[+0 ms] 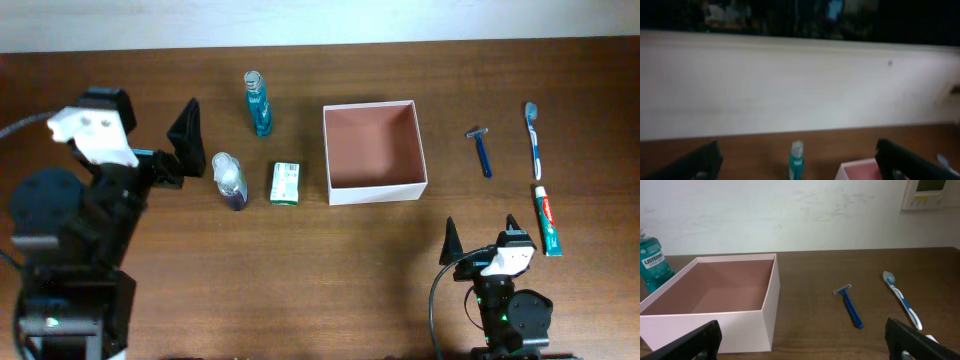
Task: Pack container
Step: 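Raise the left arm and move the left gripper above the soap pump bottle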
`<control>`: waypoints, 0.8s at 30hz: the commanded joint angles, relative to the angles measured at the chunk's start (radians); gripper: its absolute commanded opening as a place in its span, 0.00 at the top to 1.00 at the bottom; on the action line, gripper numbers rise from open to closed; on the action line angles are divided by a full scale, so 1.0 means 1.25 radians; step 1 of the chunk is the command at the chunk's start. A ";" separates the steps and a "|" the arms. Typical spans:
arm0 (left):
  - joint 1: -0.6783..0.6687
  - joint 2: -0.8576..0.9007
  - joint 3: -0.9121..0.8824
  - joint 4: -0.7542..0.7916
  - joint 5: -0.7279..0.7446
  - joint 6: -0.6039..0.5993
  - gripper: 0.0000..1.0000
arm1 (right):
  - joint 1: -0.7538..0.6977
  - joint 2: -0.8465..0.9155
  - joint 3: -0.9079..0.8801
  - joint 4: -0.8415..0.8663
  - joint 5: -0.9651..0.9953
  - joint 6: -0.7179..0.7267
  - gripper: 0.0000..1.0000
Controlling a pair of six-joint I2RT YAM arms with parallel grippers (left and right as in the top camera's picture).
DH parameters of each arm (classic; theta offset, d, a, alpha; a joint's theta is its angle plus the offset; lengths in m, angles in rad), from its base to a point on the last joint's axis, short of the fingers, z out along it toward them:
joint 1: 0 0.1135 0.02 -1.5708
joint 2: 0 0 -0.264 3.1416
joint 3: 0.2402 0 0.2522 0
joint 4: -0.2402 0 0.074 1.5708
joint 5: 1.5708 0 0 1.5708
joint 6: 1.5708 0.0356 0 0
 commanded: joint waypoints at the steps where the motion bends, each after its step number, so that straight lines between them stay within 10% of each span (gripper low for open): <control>1: 0.004 0.070 0.125 -0.089 0.051 0.076 0.01 | -0.006 -0.007 -0.004 -0.004 -0.008 -0.005 0.01; 7: 0.000 0.283 0.408 -0.383 0.052 0.079 0.01 | -0.006 -0.007 -0.004 -0.004 -0.007 -0.005 0.02; 24: 0.000 0.554 0.657 -0.594 0.027 0.083 0.01 | -0.006 -0.007 -0.004 -0.004 -0.008 -0.005 0.01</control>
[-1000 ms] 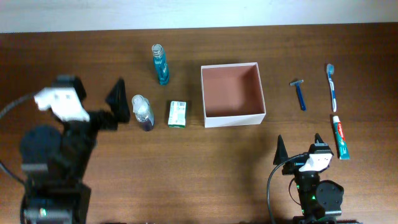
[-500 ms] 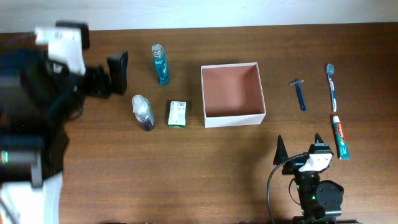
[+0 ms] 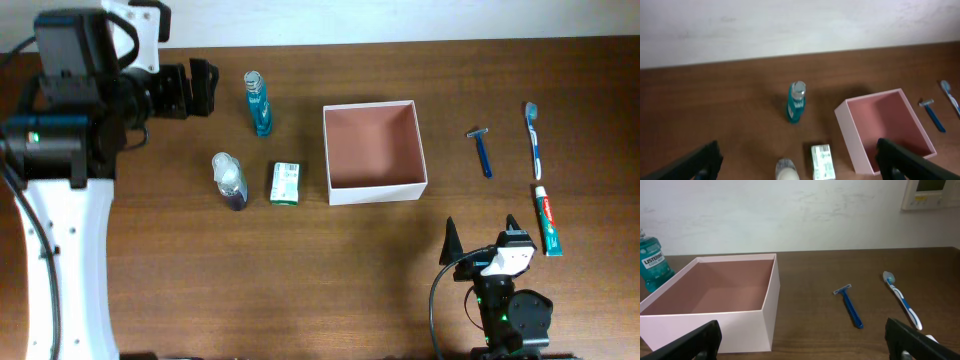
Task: Pack container
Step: 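Raise the left arm and move the left gripper above the soap pump bottle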
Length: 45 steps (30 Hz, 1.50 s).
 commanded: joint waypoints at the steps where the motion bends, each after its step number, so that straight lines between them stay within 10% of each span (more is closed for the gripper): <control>1: -0.001 0.060 0.078 -0.066 -0.020 0.013 0.01 | -0.006 -0.007 -0.004 -0.004 -0.008 -0.006 0.01; 45: -0.059 0.329 0.092 -0.351 -0.107 0.003 0.01 | -0.006 -0.007 -0.004 -0.004 -0.008 -0.006 0.01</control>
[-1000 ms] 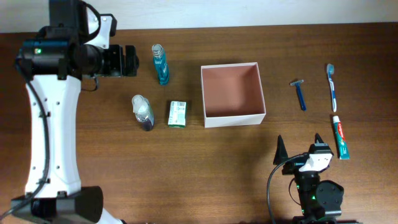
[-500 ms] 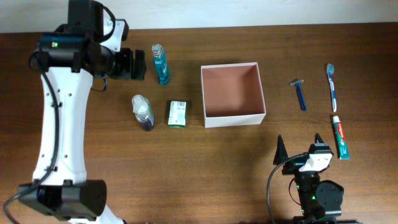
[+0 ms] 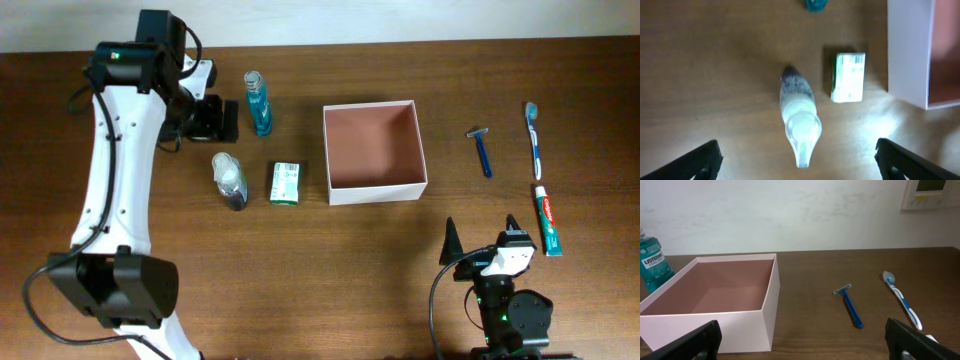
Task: Pack container
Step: 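Raise the left arm and move the left gripper above the soap pump bottle, then lower the left gripper around the soap bottle neck and close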
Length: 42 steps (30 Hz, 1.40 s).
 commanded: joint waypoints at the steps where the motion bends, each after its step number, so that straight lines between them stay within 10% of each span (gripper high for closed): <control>1: -0.015 0.038 0.012 -0.025 -0.009 0.004 0.01 | -0.006 -0.007 -0.004 -0.004 -0.008 -0.006 0.01; 42: -0.053 0.150 0.009 -0.086 -0.018 -0.060 0.05 | -0.006 -0.007 -0.004 -0.004 -0.008 -0.005 0.01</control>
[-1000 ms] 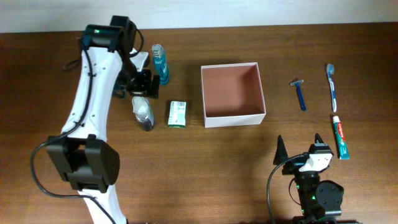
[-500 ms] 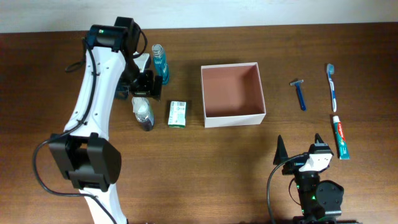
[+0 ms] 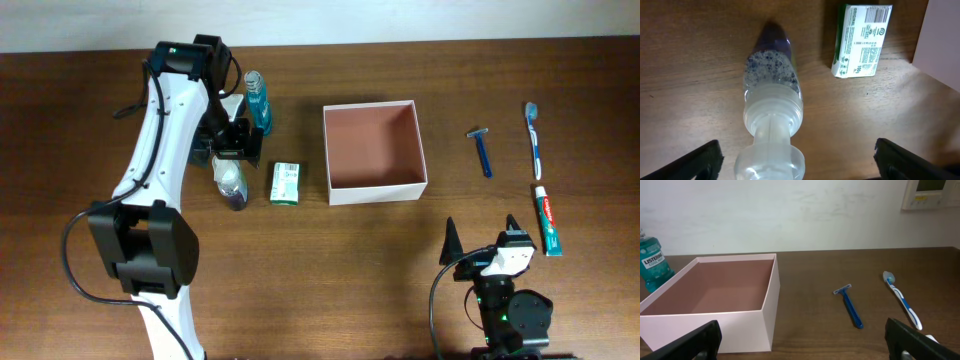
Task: Pack container
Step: 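Lower the left gripper around the soap bottle neck and close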
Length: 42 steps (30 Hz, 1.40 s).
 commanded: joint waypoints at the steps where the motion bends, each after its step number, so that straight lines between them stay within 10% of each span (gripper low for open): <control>1: 0.006 0.007 0.009 -0.012 -0.003 -0.009 0.08 | -0.006 -0.007 -0.004 -0.004 -0.008 -0.005 0.01; 26: 0.022 0.050 0.009 0.016 -0.030 -0.009 0.11 | -0.006 -0.007 -0.004 -0.004 -0.008 -0.006 0.01; 32: 0.022 0.050 0.009 0.020 -0.030 -0.009 0.32 | -0.006 -0.007 -0.004 -0.004 -0.007 -0.006 0.01; 42: 0.022 0.050 0.010 -0.011 -0.030 -0.009 0.36 | -0.006 -0.007 -0.004 -0.004 -0.008 -0.005 0.01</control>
